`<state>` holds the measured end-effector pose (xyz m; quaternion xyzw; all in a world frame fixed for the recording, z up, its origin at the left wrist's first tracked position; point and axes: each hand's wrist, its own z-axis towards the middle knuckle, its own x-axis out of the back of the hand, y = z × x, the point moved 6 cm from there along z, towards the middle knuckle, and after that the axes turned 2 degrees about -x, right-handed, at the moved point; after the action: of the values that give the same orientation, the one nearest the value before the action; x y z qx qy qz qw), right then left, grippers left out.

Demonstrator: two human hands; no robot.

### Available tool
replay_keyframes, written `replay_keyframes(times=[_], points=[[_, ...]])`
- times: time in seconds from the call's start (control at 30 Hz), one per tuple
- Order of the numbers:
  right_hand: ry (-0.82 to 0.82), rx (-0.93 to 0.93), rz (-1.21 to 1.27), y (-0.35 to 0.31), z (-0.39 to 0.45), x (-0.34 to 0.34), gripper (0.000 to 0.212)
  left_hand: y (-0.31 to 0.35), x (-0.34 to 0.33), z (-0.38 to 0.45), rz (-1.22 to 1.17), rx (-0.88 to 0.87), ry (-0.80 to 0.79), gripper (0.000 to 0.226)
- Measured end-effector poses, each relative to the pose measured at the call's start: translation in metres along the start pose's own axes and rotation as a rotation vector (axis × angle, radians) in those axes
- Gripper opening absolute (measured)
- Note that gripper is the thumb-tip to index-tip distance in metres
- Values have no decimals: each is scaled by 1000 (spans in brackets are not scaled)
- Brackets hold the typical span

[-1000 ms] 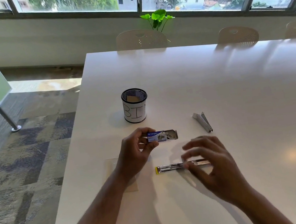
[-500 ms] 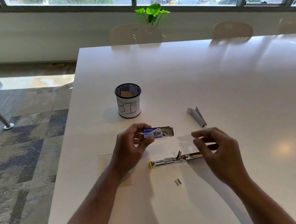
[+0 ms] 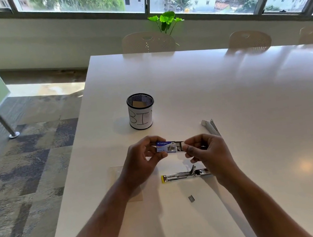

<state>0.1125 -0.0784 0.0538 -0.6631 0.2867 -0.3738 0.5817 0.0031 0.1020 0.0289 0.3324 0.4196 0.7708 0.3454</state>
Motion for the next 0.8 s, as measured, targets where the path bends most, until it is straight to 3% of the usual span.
replay_keyframes(times=[0.33,0.5,0.6,0.7,0.8], points=[[-66,1,46,3,5,-20,29,-2,-1,1,12,-31,13,40],[-30,-43,85,7,11,-17,10,-2,-3,2,47,-37,4,42],[-45,-29,79,7,13,-19,16,-4,-4,2,68,-49,10,40],[-91,137,-181,-1,14,-24,36,-4,-2,3,71,-48,29,38],[-96,327,-409,-8,13,-31,41,-4,-2,3,101,-57,21,36]])
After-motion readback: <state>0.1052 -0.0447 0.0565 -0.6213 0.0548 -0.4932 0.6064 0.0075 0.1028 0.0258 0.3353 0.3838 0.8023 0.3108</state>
